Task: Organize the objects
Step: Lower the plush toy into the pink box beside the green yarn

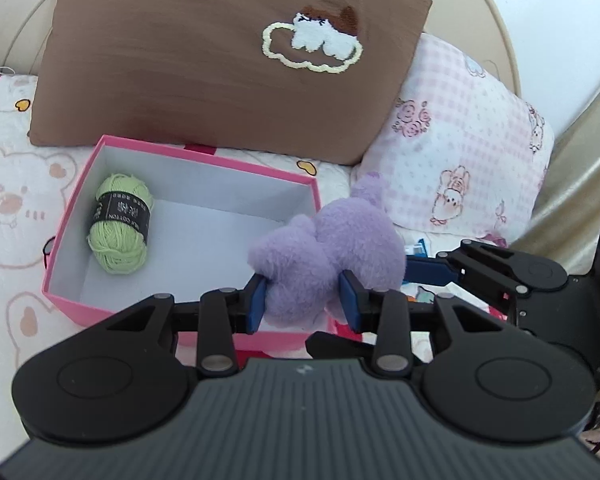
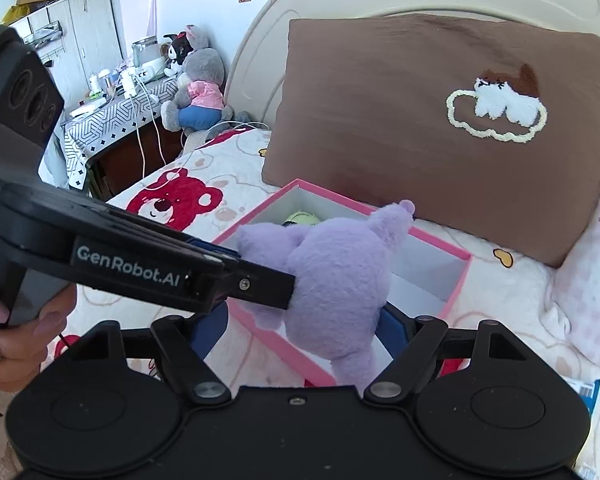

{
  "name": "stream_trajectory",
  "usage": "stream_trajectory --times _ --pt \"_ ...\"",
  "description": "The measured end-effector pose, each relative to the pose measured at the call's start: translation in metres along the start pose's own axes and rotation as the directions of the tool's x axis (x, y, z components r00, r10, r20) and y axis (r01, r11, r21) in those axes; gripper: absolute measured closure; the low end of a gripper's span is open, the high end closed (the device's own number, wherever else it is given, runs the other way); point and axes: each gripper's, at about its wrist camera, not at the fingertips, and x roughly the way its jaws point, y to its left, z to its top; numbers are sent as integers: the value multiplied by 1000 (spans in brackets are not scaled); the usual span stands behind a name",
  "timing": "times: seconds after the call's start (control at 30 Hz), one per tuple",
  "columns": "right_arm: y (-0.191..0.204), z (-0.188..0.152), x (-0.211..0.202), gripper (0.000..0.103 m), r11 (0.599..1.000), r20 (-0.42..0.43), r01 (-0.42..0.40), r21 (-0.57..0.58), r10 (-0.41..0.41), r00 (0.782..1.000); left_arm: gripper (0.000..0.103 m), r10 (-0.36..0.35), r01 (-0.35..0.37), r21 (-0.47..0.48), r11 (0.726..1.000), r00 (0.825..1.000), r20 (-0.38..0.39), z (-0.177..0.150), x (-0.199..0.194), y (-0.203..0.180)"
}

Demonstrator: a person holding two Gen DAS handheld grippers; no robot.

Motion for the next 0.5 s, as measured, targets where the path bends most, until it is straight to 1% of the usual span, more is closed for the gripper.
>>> stream_trajectory --times 0.1,0.17,0.2,0.23,0.3,0.4,0.5 --pt "-4 4 14 23 1000 -24 1 -3 -1 1000 67 5 -5 -15 1000 1000 -18 6 12 10" --pt "-5 6 25 26 1000 -41 17 -23 -18 999 67 15 -16 -16 1000 999 -29 11 21 16" --pt "-6 7 30 28 999 -50 21 -32 -23 998 67 27 -28 -14 1000 999 -33 13 26 18" --pt "-7 8 35 34 999 -58 22 -42 -25 998 67 45 -46 -14 999 998 -34 17 29 20" --pt "-9 12 43 37 997 -62 28 -67 -32 998 67 61 -61 -10 998 998 -20 20 32 21" --pt "-16 18 51 42 998 -76 16 -55 -20 997 67 82 -82 -6 997 997 -4 24 36 24" --pt "-18 21 61 46 997 -94 24 -68 -30 995 67 89 -89 2 996 996 6 32 42 28"
